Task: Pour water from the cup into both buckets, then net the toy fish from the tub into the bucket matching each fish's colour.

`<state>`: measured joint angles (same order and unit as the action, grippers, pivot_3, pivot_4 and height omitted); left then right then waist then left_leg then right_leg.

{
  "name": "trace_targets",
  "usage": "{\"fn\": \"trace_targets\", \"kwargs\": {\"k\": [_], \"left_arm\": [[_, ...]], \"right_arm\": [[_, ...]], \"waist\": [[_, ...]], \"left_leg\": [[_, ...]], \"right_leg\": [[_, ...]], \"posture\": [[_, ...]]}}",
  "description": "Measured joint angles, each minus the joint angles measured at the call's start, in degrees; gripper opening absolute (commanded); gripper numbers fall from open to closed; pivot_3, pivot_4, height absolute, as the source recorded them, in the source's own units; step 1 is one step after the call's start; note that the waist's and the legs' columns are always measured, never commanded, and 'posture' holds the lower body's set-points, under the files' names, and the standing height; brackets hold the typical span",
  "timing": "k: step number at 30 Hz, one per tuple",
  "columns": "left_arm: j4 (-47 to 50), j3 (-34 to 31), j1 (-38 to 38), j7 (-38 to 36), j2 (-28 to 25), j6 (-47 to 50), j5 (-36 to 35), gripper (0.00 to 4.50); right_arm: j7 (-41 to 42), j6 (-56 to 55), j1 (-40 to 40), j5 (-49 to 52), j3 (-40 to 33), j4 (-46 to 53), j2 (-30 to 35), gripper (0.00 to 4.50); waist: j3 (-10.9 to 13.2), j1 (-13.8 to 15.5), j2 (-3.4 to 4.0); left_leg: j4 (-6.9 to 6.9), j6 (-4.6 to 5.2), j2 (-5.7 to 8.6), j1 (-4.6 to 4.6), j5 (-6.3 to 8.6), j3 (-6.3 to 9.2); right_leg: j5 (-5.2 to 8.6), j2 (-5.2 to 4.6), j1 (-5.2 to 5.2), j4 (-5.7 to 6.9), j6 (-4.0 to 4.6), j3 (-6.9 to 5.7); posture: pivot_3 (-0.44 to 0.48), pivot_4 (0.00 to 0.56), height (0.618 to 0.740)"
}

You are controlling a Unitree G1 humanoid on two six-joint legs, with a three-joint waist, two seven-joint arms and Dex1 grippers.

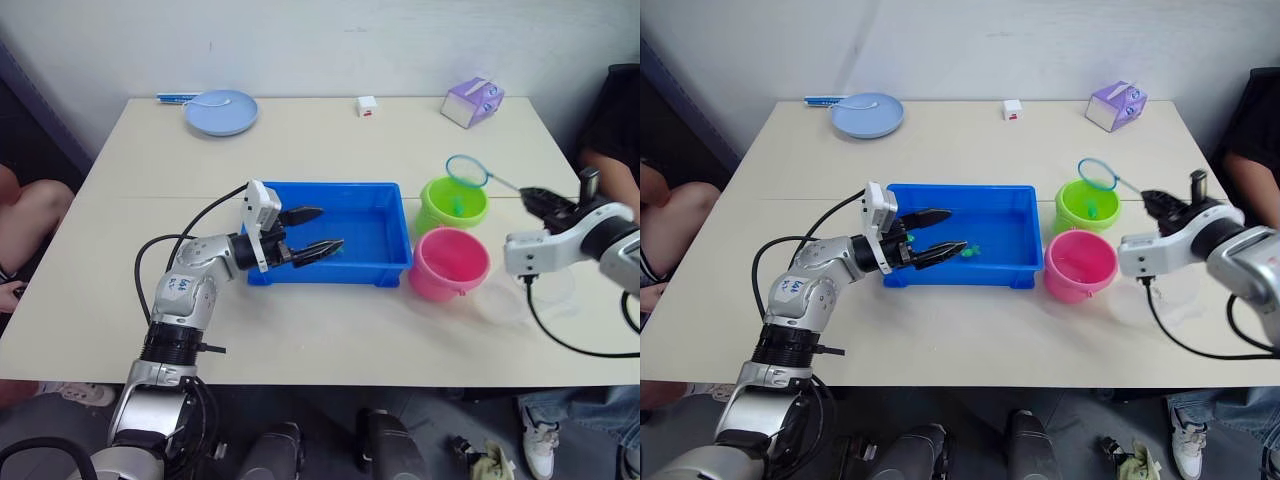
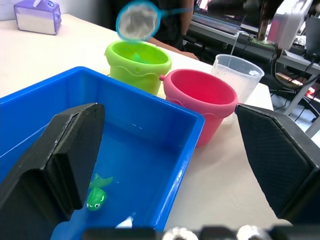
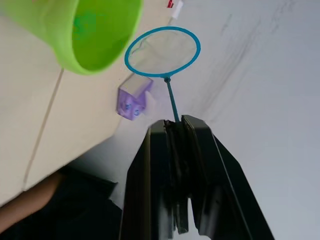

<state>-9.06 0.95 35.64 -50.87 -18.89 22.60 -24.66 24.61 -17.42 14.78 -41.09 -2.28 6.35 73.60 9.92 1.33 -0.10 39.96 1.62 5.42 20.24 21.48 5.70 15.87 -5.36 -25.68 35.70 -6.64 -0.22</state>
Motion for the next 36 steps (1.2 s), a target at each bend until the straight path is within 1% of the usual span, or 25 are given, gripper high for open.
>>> {"fn": "trace_targets", "kwargs": {"k": [2,5,7,9,11,13,14,15,17,21,24,27,30,36], "left_arm": [[0.0,0.0,0.01,0.07,0.09,0.0,0.0,4.5],[0.05,0.0,0.0,0.36,0.24,0.0,-0.01,4.5],[0.12,0.01,0.0,0.46,0.28,0.0,-0.01,4.5],[0.22,0.04,-0.02,0.5,0.28,0.0,-0.01,4.5],[0.3,0.07,-0.16,0.5,-0.26,-0.09,0.2,4.5],[0.29,0.07,-0.42,0.49,-1.12,-0.14,0.48,4.5],[0.29,0.07,-0.48,0.5,-1.39,-0.14,0.53,4.5],[0.39,0.01,-0.95,0.44,-2.31,-0.15,0.56,4.5],[0.39,-0.14,-2.24,0.39,-4.19,-0.13,0.85,4.5],[2.38,-0.61,-6.18,0.51,-7.19,0.03,1.32,4.5],[4.77,-1.08,-8.04,0.97,-8.92,0.46,1.43,4.5],[6.63,-1.64,-9.08,1.51,-10.28,0.52,1.81,4.5],[7.68,-2.15,-10.59,2.33,-11.42,0.67,2.34,4.5],[11.14,-3.08,-14.22,3.42,-13.57,2.0,2.39,4.5]], "right_arm": [[1.16,-1.86,-1.14,0.42,1.72,0.05,-0.26,0.79],[1.22,-0.21,-1.35,0.46,2.18,-0.42,-3.76,0.79],[1.21,1.91,0.52,1.65,1.18,-1.26,-5.25,0.79],[2.22,5.27,2.0,5.99,-2.15,-1.19,-8.14,0.79],[5.12,10.55,2.41,12.81,-5.02,0.85,-12.78,0.79],[8.34,17.5,2.62,19.47,-5.33,4.66,-18.96,0.79],[9.09,19.4,2.65,21.09,-5.03,5.83,-20.77,0.79],[11.17,24.15,3.65,24.42,-4.19,7.9,-23.64,0.79],[14.15,30.97,5.7,28.73,-2.14,12.08,-27.14,0.79],[17.62,42.1,8.38,31.5,4.28,16.17,-31.67,0.79],[19.33,47.49,9.35,32.39,8.45,16.4,-33.08,0.79],[19.81,49.15,11.17,32.63,9.41,16.44,-33.24,0.79],[19.77,47.92,12.32,31.65,11.37,15.44,-32.84,0.79],[19.64,42.51,13.19,28.27,16.23,8.6,-32.27,0.79]], "waist": [[0.0,-0.01,0.0],[-0.02,-0.02,0.04],[-0.02,-0.03,0.05],[-0.02,-0.03,0.04],[-0.02,-0.02,0.03],[-0.02,-0.2,0.02],[-0.02,-0.21,0.02],[-0.02,-0.26,0.04],[-0.03,-0.44,0.06],[-0.02,-0.41,0.05],[-0.02,0.3,0.05],[-0.02,0.17,0.05],[-0.02,-0.06,0.05],[-0.02,-0.27,0.05]], "left_leg": [[0.01,0.01,0.04,0.0,0.0,-0.02],[0.05,0.02,0.08,0.0,-0.01,-0.09],[0.05,0.01,0.04,-0.01,-0.01,-0.09],[0.04,0.01,0.0,-0.01,-0.01,-0.04],[0.03,0.0,-0.06,-0.01,0.0,0.03],[0.05,-0.01,-0.07,-0.01,0.0,0.03],[0.07,-0.01,-0.05,-0.01,0.0,0.03],[0.06,-0.01,-0.02,-0.02,0.0,0.0],[0.04,-0.01,-0.05,-0.02,0.0,0.03],[0.04,-0.01,-0.02,0.0,0.01,0.06],[0.09,0.02,0.08,0.05,-0.01,0.13],[0.08,0.04,0.13,0.04,-0.01,0.13],[0.03,0.02,0.04,0.03,0.0,0.13],[0.01,0.02,0.04,0.03,0.0,0.1]], "right_leg": [[0.0,-0.02,0.0,0.02,0.0,0.01],[0.0,-0.04,-0.02,0.1,-0.01,0.01],[0.0,-0.02,-0.02,0.1,-0.01,0.01],[0.0,0.0,0.0,0.07,0.0,0.03],[0.0,0.02,0.04,0.07,0.0,0.06],[0.0,0.02,0.06,0.08,0.0,0.09],[0.0,0.02,0.05,0.13,0.0,0.1],[0.0,0.0,0.02,0.14,0.0,0.15],[0.0,0.02,-0.01,0.17,0.0,0.15],[0.0,0.0,0.01,0.2,0.01,0.13],[0.0,-0.1,0.02,0.17,0.01,0.05],[0.0,-0.12,0.03,0.18,0.0,0.07],[0.0,-0.07,0.01,0.2,0.0,0.04],[0.0,-0.07,-0.02,0.18,0.01,0.06]], "posture": [[0.0,0.15,0.74],[0.0,0.15,0.74],[0.0,0.15,0.74],[0.0,0.15,0.74],[0.0,0.15,0.74],[0.0,0.15,0.74],[0.0,0.15,0.74],[0.0,0.15,0.74],[0.0,0.15,0.74],[0.0,0.15,0.74],[0.0,0.15,0.74],[0.0,0.15,0.74],[0.0,0.15,0.74],[0.0,0.15,0.74]]}}
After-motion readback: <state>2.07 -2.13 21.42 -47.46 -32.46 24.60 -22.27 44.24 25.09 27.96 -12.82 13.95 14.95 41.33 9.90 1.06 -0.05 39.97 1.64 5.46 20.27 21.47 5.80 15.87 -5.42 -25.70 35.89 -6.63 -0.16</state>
